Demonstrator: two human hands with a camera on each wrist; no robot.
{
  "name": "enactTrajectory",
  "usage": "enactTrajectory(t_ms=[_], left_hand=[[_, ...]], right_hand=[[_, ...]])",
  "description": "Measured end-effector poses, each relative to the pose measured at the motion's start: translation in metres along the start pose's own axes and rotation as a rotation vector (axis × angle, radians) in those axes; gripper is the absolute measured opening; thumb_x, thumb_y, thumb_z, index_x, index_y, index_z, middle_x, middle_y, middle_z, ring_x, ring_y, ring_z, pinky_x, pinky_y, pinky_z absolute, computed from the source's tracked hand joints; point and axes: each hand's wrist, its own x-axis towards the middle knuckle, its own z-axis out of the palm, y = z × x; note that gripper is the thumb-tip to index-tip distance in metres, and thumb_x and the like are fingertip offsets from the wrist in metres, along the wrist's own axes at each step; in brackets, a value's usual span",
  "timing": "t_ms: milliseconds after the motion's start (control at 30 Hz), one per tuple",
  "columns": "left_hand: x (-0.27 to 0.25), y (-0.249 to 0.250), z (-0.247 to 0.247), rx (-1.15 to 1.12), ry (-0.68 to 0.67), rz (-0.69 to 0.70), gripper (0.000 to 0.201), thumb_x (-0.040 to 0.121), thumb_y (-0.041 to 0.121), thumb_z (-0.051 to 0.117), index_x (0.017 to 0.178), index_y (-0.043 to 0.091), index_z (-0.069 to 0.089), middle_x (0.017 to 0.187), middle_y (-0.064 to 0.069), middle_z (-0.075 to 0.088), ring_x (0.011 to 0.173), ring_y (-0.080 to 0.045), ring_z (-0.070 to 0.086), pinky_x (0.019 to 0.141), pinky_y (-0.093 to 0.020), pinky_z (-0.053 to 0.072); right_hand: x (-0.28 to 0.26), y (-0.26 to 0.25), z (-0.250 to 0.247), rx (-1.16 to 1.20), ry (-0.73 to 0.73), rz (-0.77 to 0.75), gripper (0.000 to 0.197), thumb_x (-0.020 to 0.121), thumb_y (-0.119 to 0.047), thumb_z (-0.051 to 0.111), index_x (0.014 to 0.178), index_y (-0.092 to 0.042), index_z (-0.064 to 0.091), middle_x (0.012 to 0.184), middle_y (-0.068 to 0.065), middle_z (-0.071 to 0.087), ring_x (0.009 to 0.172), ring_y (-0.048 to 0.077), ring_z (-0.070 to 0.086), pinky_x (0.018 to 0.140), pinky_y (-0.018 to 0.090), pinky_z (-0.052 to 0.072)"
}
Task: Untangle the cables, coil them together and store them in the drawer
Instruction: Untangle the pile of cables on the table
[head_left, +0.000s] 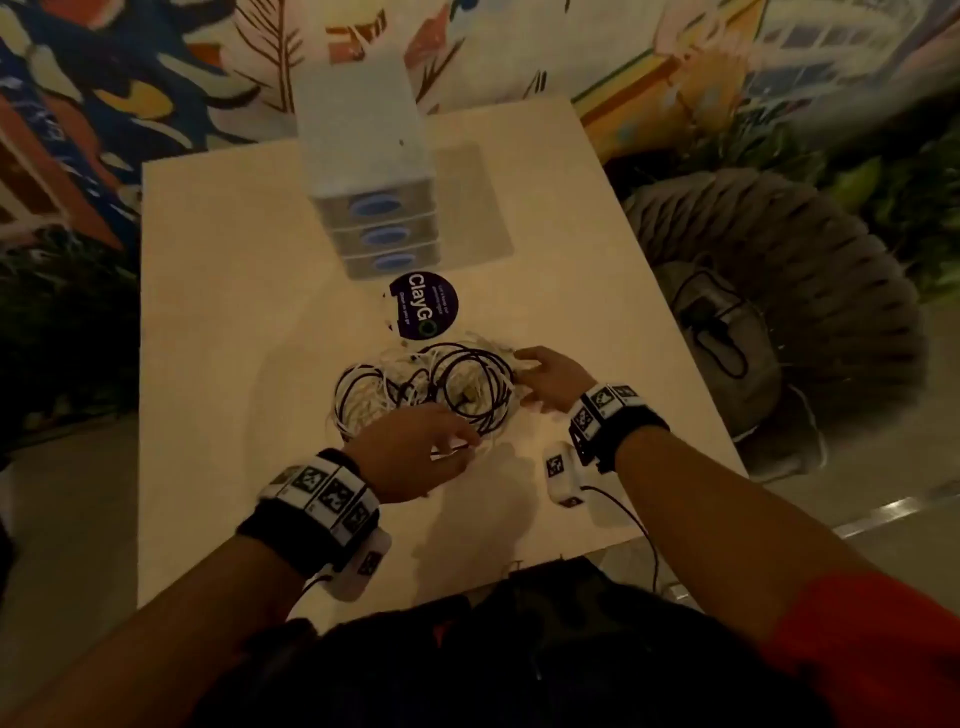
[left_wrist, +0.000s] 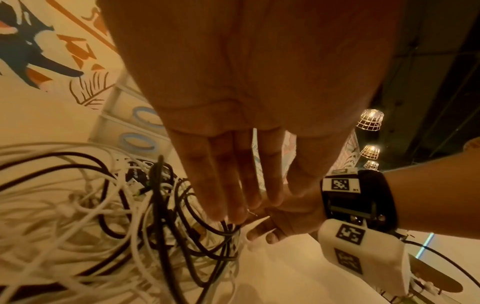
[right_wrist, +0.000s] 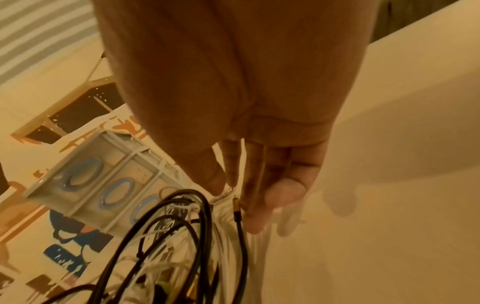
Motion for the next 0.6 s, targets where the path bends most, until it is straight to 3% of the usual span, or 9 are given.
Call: enactTrajectory(t_ms=[67,167,233,333,400,500,567,600], left_hand=[[0.016,-0.002,0.006,0.029,-0.1,-0.109,0.033,0.101,0.042,0.053,0.128,0.028,0.066,0.128,0.003,0.064,0.108,-0.017,0.062,0.095,-0.037,0.05],[0.033,-0.014,0.026,0.061,-0.239,-0.271,0.055,0.096,0.055,0.051,0.147,0.034,0.047,0.148,0.007,0.051,0.13,-0.021,0.053,0.107,-0.04,0.045],[0.04,-0.019,0.036,0.065,-0.256,-0.305,0.07,0.092,0.059,0.05,0.156,0.039,0.028,0.155,0.006,0.043,0.137,-0.025,0.047,0.109,-0.043,0.044],[0.049,-0.018,0.041,0.098,-0.231,-0.342,0.083,0.094,0.05,0.057,0.161,0.036,0.008,0.161,-0.004,0.033,0.137,-0.033,0.046,0.106,-0.046,0.046],[0.055,-0.02,0.044,0.083,-0.185,-0.346,0.09,0.091,0.05,0.059,0.16,0.038,0.002,0.159,-0.006,0.036,0.133,-0.034,0.051,0.1,-0.044,0.051],[0.056,-0.022,0.047,0.003,-0.094,-0.371,0.092,0.091,0.038,0.064,0.161,0.03,0.005,0.147,-0.009,0.051,0.115,-0.033,0.061,0.084,-0.038,0.054],[0.052,-0.02,0.048,-0.058,0.001,-0.36,0.075,0.091,0.03,0.066,0.153,0.024,0.024,0.129,-0.007,0.063,0.092,-0.028,0.065,0.068,-0.03,0.048],[0.051,-0.021,0.049,-0.087,0.045,-0.363,0.061,0.09,0.029,0.068,0.14,0.021,0.035,0.115,-0.004,0.065,0.079,-0.024,0.062,0.06,-0.029,0.043]], right_hand=[[0.005,-0.004,-0.003,-0.15,0.017,-0.092,0.024,0.097,-0.032,0.065,0.118,-0.02,0.063,0.098,0.008,0.072,0.074,0.019,0.07,0.067,0.031,0.058],[0.008,0.001,-0.003,-0.28,0.037,-0.176,0.011,0.097,-0.026,0.062,0.101,-0.018,0.069,0.089,0.005,0.072,0.082,0.022,0.07,0.087,0.037,0.057],[0.009,0.004,-0.004,-0.324,0.004,-0.191,0.015,0.097,-0.025,0.061,0.103,-0.015,0.071,0.091,0.006,0.073,0.085,0.021,0.068,0.086,0.034,0.054],[0.009,0.01,-0.007,-0.292,-0.108,-0.181,0.021,0.097,-0.027,0.064,0.107,-0.011,0.071,0.091,0.008,0.076,0.085,0.023,0.072,0.086,0.036,0.057],[0.004,0.012,-0.008,-0.259,-0.176,-0.196,0.016,0.094,-0.022,0.067,0.106,-0.012,0.072,0.09,0.008,0.078,0.085,0.022,0.075,0.085,0.036,0.059],[-0.004,0.014,-0.011,-0.227,-0.245,-0.207,0.01,0.093,-0.014,0.067,0.102,-0.014,0.072,0.09,0.007,0.078,0.082,0.017,0.075,0.078,0.028,0.059],[-0.008,0.015,-0.012,-0.211,-0.244,-0.209,0.01,0.095,-0.015,0.065,0.103,-0.014,0.072,0.083,0.0,0.077,0.075,0.01,0.074,0.069,0.023,0.058],[-0.009,0.016,-0.012,-0.188,-0.226,-0.197,0.011,0.096,-0.015,0.064,0.103,-0.014,0.072,0.08,-0.003,0.076,0.071,0.007,0.073,0.066,0.023,0.057]])
